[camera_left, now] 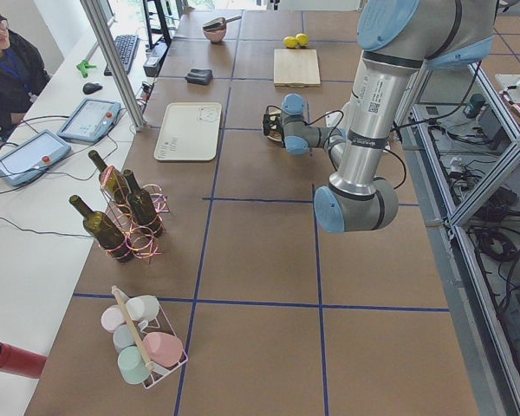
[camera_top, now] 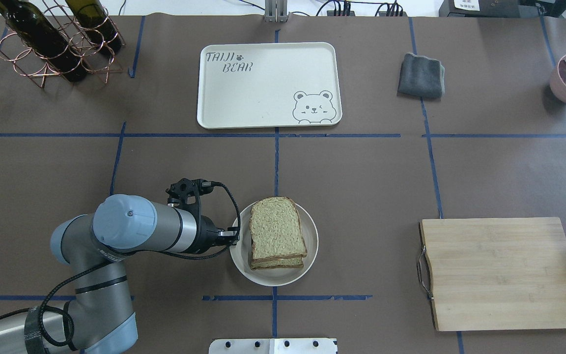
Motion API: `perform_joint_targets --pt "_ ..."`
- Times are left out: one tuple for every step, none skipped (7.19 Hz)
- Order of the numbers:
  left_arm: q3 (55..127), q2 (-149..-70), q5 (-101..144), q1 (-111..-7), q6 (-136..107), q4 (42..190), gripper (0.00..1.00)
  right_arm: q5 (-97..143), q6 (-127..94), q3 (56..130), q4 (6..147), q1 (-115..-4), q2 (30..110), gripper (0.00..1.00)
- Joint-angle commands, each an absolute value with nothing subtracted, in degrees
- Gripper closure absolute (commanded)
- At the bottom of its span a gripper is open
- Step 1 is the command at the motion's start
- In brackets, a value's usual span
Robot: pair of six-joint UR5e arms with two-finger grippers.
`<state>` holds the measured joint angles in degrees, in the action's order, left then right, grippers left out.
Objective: Make sandwich and place on tray
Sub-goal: 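Carry the plate with the left gripper onto the white tray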
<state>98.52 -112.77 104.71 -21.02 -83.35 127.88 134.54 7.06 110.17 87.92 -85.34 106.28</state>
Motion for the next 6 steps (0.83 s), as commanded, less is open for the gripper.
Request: perform_joint_targets --pt "101.49 -112.5 105.03 -21.62 -83.32 127.88 1.0 134.47 7.03 110.13 87.89 -85.34 106.26 0.0" --pt "101.95 -112.67 105.2 -23.71 -83.23 127.88 1.0 134.47 7.03 110.04 87.89 -85.34 106.26 0.0" --pt "101.95 -112.68 107.47 -25.99 -83.23 127.88 1.0 134.47 7.03 110.04 87.89 -85.34 106.26 0.0" --pt "101.95 -112.85 111.14 -29.58 -83.23 127.88 1.0 134.47 7.03 110.04 87.89 -85.34 106.17 0.0" --pt "101.61 -113.11 113.01 -32.58 -83.15 127.88 1.0 134.47 7.03 110.13 87.89 -85.34 106.17 0.0" --pt "99.51 -115.73 114.16 -35.48 -82.1 127.62 1.0 134.39 7.03 110.04 87.89 -85.34 106.17 0.0"
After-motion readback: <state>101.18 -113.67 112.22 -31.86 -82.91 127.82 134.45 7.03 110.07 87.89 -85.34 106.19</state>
